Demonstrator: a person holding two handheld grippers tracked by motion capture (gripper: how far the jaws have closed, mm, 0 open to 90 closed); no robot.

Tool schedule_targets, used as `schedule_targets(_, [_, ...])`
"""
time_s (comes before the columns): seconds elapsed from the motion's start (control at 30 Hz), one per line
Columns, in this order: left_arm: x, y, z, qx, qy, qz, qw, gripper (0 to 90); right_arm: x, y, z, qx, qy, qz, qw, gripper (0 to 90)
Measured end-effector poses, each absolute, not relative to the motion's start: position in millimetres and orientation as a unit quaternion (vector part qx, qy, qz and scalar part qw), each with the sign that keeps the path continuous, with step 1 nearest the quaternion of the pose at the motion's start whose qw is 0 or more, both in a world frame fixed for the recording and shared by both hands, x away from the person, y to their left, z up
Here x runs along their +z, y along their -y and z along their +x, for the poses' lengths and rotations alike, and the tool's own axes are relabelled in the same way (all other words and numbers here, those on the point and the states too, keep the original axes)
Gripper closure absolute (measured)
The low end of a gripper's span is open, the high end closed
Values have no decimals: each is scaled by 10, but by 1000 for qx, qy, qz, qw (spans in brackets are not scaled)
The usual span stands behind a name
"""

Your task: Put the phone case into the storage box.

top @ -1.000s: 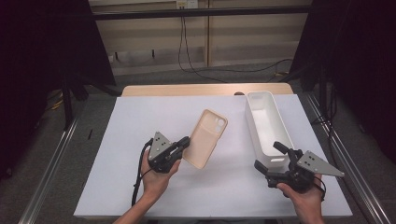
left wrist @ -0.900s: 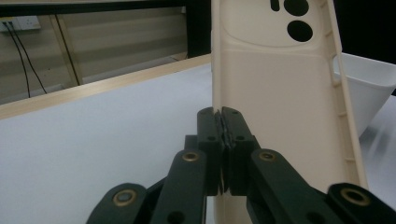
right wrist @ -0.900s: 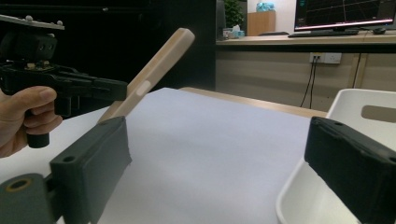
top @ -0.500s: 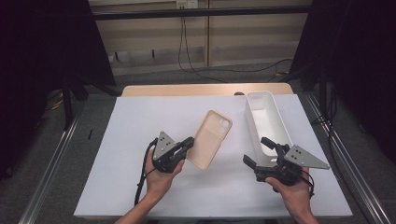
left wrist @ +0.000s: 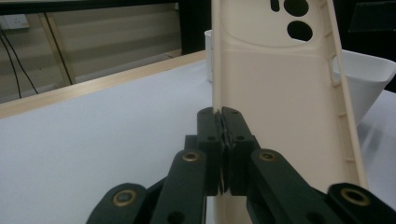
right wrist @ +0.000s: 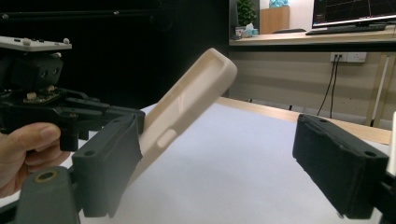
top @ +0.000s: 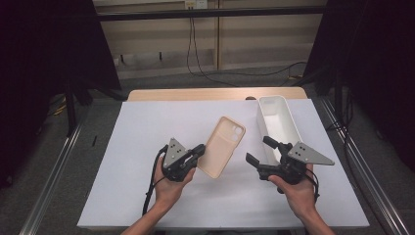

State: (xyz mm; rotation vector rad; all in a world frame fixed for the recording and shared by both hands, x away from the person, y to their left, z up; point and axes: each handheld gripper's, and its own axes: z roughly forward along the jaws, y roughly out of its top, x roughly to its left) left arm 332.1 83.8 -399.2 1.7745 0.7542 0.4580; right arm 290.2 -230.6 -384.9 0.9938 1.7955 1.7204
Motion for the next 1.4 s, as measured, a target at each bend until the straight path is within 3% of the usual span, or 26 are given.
schedule_targets(0.83, [-4016, -835, 3337, 192, -318, 750, 547, 875, -3826, 2017, 3323, 616, -654, 393, 196, 372])
schedule_targets(1.07, [-4020, -832, 3335, 194, -316, 752, 545, 875, -3877, 1963, 3361, 613, -659, 394, 184, 505])
schedule_targets(1.13, [-4021, -832, 3338, 194, -316, 751, 546, 875, -3886, 1958, 3367, 612, -661, 394, 182, 579])
schedule_targets(1.4, [-4040, -827, 3328, 196, -315, 754, 543, 874, -3907, 1963, 3383, 610, -662, 400, 173, 652])
